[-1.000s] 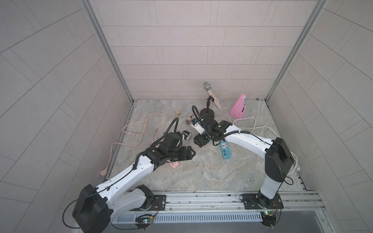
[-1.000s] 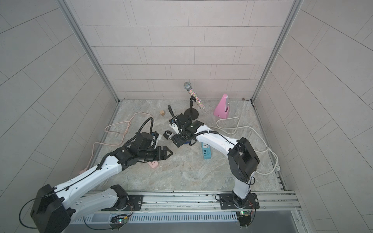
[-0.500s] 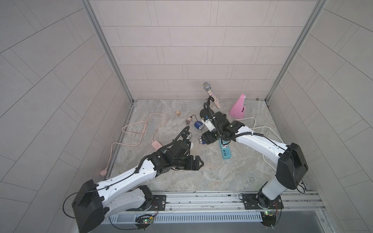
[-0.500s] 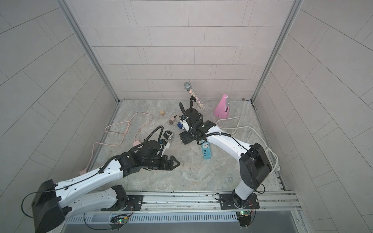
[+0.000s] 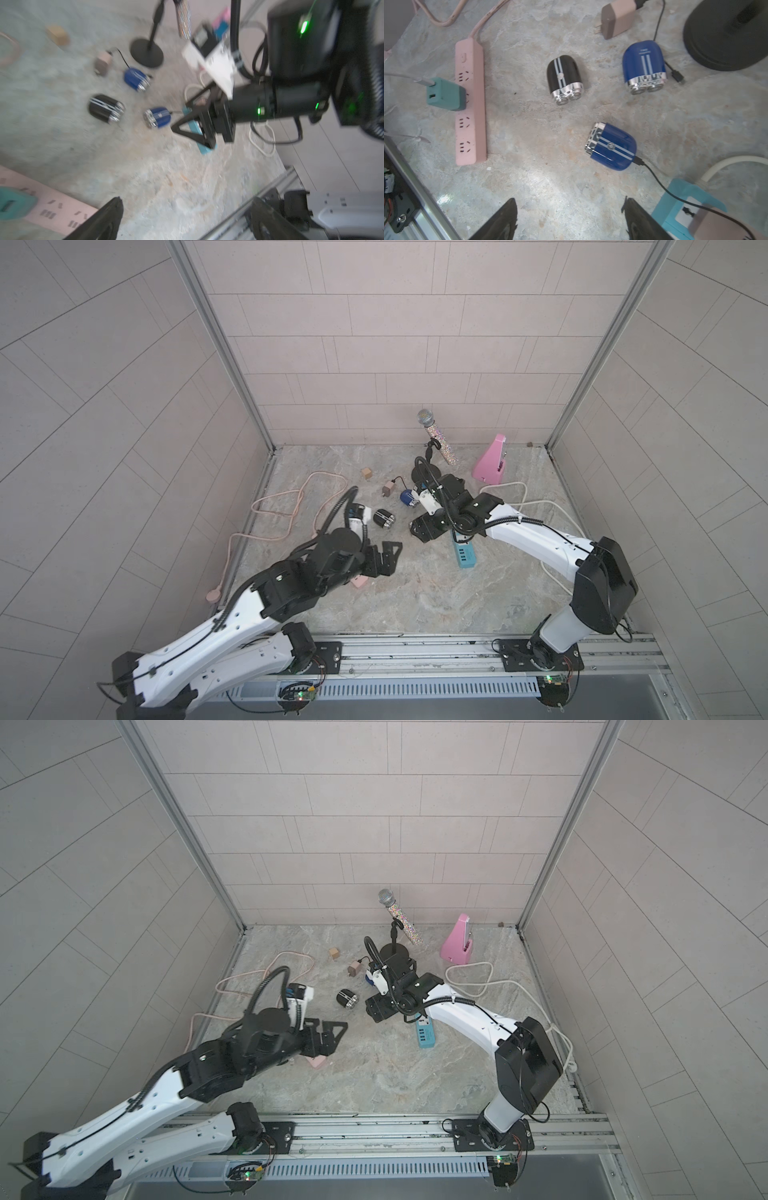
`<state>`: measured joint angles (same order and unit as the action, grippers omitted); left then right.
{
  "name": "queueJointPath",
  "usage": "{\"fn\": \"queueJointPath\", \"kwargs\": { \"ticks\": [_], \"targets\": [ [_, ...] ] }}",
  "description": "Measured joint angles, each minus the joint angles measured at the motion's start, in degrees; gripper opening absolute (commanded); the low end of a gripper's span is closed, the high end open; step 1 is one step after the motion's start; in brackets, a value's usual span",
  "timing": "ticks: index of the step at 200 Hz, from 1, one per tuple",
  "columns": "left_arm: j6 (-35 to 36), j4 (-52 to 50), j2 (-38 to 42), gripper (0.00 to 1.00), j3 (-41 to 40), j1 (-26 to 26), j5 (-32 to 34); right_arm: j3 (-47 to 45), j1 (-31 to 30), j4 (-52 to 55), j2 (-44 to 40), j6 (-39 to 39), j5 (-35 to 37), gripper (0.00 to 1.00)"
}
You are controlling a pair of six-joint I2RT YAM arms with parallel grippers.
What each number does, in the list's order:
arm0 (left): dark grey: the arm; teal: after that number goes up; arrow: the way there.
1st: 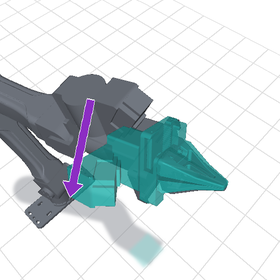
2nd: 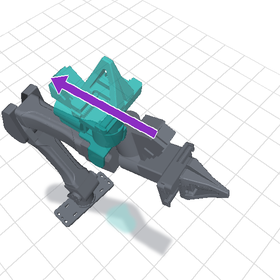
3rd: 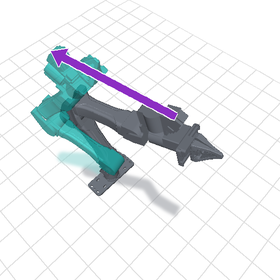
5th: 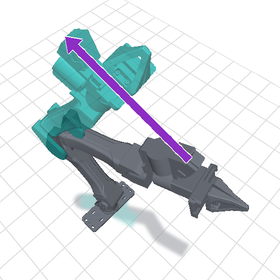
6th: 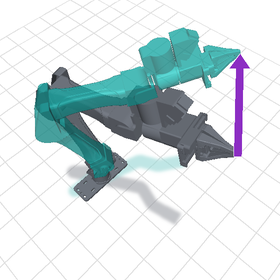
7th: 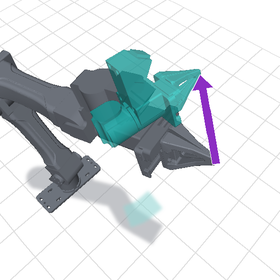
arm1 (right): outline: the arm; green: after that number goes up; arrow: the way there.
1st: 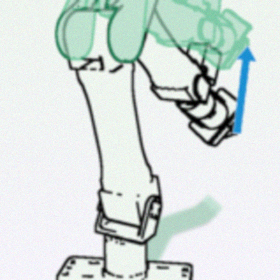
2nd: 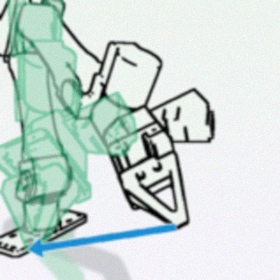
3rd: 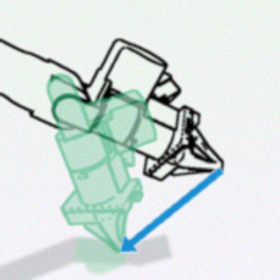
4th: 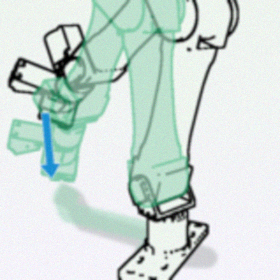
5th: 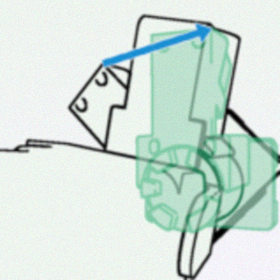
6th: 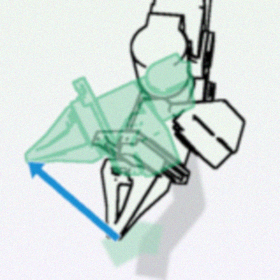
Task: Unplug the electric shaver
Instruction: Pick up the socket from the center of the board.
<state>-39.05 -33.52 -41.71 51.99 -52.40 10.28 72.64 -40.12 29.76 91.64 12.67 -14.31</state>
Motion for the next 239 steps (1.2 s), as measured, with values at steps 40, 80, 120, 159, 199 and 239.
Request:
{"fn": "queueJointPath", "kwargs": {
  "ticks": [40, 80, 120, 159, 199, 239],
  "targets": [
    [2.3, -7.4, 9.4, 1.0, 1.0, 6.1, 10.1, 6.4, -11.6, -2.2, 6.6, -0.3, 0.4, 0.82],
    [2.4, -12.8, 13.7, 1.0, -0.2, 7.0, 15.6, 15.8, -18.6, -3.9, 16.9, -0.6, 1.0, 0.82],
    [1.5, -15.5, 18.4, 1.0, -2.5, 7.0, 18.4, 27.4, -19.9, -3.1, 26.1, -0.6, 2.8, 0.82],
    [1.1, -17.5, 20.4, 1.0, -2.8, 7.0, 19.7, 38.3, -20.1, -0.1, 34.5, 0.0, 4.4, 0.79],
    [1.0, -17.8, 20.4, 1.0, -3.4, 7.0, 19.8, 44.2, -20.2, 4.0, 40.6, 1.0, 5.2, 0.71],
    [1.0, -17.7, 19.4, 1.0, -4.3, 7.0, 19.3, 49.1, -20.2, 7.5, 43.7, 1.4, 5.8, 0.61]
  ]
}}
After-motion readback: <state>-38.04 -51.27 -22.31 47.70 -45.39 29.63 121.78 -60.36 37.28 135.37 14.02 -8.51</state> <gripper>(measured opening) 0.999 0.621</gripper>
